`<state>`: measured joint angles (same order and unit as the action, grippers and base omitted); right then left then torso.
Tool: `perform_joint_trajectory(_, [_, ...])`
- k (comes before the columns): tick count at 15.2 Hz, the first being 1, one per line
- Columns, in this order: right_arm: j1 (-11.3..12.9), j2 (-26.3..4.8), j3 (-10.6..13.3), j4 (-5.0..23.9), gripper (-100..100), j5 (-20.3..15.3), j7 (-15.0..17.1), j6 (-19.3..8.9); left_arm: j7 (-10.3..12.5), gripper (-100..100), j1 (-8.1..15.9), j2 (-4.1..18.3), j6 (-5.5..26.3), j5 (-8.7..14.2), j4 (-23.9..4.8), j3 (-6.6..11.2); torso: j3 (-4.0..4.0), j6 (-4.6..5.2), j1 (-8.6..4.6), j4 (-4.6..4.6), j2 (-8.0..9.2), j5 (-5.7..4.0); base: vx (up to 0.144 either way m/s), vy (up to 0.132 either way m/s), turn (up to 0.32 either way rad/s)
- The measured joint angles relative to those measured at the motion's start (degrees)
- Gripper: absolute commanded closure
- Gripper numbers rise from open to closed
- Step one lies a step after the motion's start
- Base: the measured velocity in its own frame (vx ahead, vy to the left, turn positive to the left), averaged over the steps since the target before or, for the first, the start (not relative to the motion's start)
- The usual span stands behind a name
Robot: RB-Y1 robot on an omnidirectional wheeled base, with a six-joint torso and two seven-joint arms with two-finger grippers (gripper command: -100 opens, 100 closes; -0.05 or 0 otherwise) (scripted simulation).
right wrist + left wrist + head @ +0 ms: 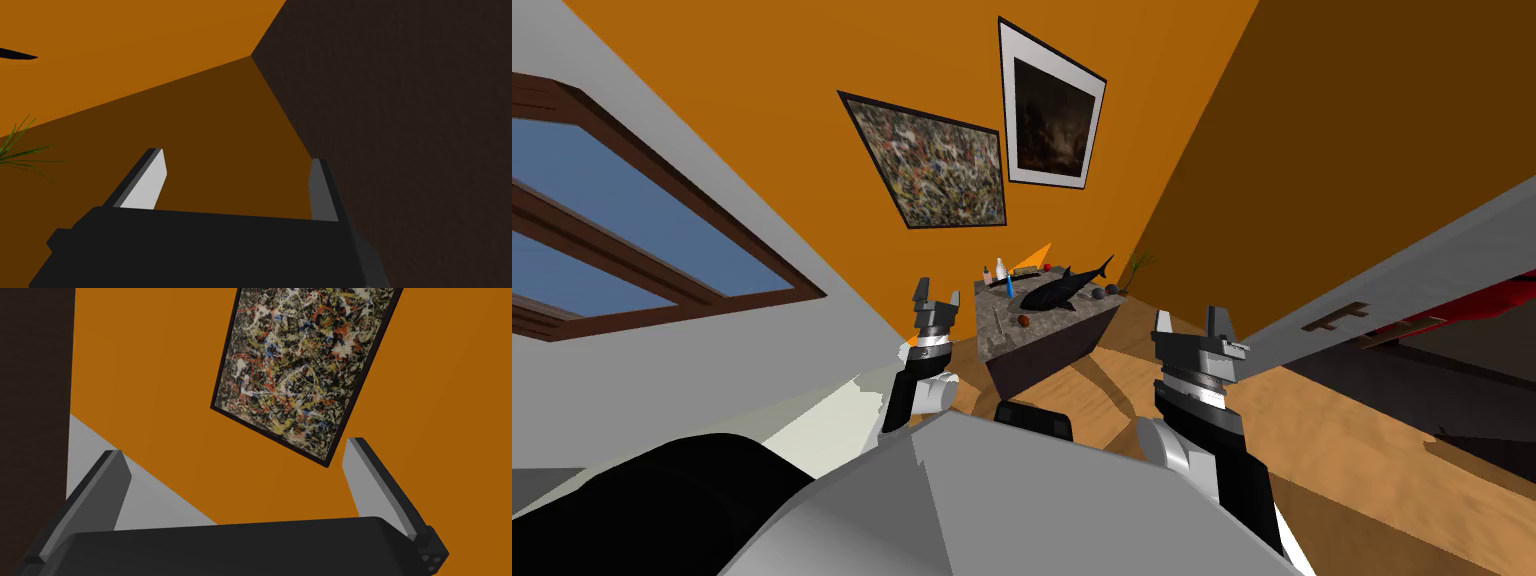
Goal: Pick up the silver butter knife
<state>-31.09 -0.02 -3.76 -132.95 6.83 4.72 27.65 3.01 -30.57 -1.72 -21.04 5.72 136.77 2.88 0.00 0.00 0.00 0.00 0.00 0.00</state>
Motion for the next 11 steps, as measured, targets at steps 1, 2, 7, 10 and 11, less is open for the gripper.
perform_joint_trajectory(1, [0.0, 0.0, 0.0, 0.0, 0, 0.0, 0.0, 0.0, -0.07, -100, 0.02, 0.92, 0.17, -0.04, -0.07, 0.08, 0.02, 0.01, -0.04, 0.01, 0.05, -0.01, -0.04, -0.031, -0.038])
perform_joint_trajectory(2, [0.01, 0.0, 0.0, 0.0, 0, 0.0, 0.0, 0.0, -0.16, -100, 0.05, 1.8, 0.45, -0.06, -0.09, 0.19, 0.06, 0.01, -0.08, 0.02, 0.11, -0.02, -0.051, -0.04, -0.058])
perform_joint_trajectory(7, [0.01, 0.0, 0.0, 0.0, 0, 0.0, 0.0, 0.0, -1.45, -100, 0.12, 6.86, 3.29, -0.71, -0.36, 0.56, 0.09, 0.01, -0.09, 0.04, 0.16, -0.02, -0.038, -0.03, -0.075])
perform_joint_trajectory(10, [0.01, 0.0, 0.0, 0.0, 0, 0.0, 0.0, 0.0, -2.46, -100, 0.08, 9.85, 5.81, -1.12, -0.87, 1.33, 0.05, 0.02, -0.07, 0.02, 0.09, -0.02, -0.014, -0.022, -0.134])
perform_joint_trajectory(11, [0.01, 0.0, 0.01, 0.0, 0, 0.0, 0.0, 0.0, -2.84, -100, 0.01, 10.72, 6.79, -1.28, -0.95, 1.61, 0.04, 0.02, -0.07, 0.02, 0.07, -0.02, -0.006, -0.017, -0.08])
